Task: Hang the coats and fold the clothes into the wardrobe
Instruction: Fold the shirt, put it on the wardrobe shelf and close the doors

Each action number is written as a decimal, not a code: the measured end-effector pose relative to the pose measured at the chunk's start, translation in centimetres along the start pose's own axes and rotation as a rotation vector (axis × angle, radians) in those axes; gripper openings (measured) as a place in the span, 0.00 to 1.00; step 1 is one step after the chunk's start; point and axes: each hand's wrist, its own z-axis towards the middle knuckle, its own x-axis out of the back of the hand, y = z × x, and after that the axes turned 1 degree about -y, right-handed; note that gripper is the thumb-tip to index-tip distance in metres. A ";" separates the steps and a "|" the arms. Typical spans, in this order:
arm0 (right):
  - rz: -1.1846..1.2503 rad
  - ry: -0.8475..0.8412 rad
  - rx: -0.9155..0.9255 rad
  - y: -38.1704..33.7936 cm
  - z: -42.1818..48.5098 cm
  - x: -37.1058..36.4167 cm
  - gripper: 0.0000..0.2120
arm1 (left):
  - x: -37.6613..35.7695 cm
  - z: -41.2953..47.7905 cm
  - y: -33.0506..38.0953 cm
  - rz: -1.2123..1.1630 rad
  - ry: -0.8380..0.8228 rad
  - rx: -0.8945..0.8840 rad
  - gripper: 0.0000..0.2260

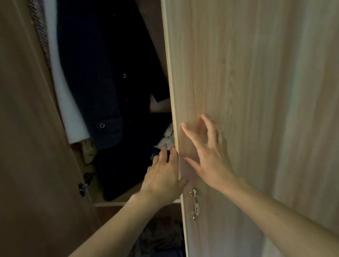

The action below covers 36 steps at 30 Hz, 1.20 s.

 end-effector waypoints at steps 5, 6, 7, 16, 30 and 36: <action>-0.039 0.008 0.014 1.0 1.2 -2.5 0.49 | -0.6 1.9 -0.8 -0.027 -0.006 0.068 0.45; -0.041 0.010 0.013 1.0 1.4 -2.9 0.49 | -0.8 2.2 -1.1 -0.026 -0.005 0.073 0.45; -0.046 0.014 0.012 1.0 1.6 -3.2 0.48 | -1.0 2.6 -1.3 -0.021 -0.002 0.072 0.45; -0.166 -0.019 -0.057 0.5 3.7 -4.9 0.46 | -1.8 5.9 -4.2 -0.007 0.016 0.019 0.42; -0.347 -0.015 -0.177 0.8 7.2 -8.9 0.48 | -1.9 11.2 -6.5 -0.173 -0.056 -0.015 0.43; -0.343 0.101 -0.141 2.1 8.5 -11.8 0.51 | -1.8 13.5 -7.0 -0.188 -0.034 -0.054 0.41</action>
